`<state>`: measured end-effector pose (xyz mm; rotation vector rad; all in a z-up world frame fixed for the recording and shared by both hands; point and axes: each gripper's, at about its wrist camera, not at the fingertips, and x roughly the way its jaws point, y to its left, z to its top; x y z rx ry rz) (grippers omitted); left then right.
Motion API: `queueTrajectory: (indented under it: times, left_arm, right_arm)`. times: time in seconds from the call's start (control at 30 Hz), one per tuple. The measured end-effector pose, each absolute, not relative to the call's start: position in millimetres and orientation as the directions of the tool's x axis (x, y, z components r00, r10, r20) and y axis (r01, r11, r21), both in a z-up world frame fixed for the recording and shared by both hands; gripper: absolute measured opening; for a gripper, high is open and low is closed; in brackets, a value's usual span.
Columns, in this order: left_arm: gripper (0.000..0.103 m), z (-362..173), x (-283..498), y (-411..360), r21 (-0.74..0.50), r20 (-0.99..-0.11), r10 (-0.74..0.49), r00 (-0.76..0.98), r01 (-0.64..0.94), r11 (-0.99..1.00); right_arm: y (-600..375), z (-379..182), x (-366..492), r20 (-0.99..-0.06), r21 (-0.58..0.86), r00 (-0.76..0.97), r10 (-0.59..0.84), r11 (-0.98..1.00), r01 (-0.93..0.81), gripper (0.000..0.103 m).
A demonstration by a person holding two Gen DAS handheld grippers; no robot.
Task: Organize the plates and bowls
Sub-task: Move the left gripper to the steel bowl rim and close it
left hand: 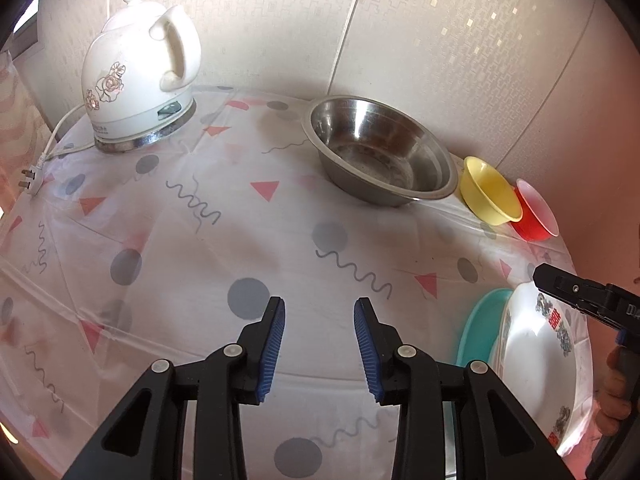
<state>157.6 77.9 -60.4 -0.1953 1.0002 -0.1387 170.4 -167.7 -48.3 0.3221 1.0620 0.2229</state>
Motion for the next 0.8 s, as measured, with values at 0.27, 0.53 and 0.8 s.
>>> queueTrajectory:
  times: [0.27,0.53,0.8]
  left_arm:
    - [0.037,-50,203,84,-0.247,-0.818,-0.208,0.536,0.0,0.969]
    - [0.051,-39,244,79,-0.278,-0.791,-0.22,0.571,-0.016,0.96]
    - [0.049,-56,286,68,-0.265,-0.802,-0.211,0.559,-0.018,0.964]
  right_arm:
    - [-151,-51,221,-0.813,0.397,0.462,0.355,0.918,-0.008,0.038]
    - [-153,-66,269,-0.826,0.41,0.455,0.332,0.908,0.082,0.039]
    - [-153,-86,301,-0.846,0.407,0.421,0.326,0.906,0.117,0.039]
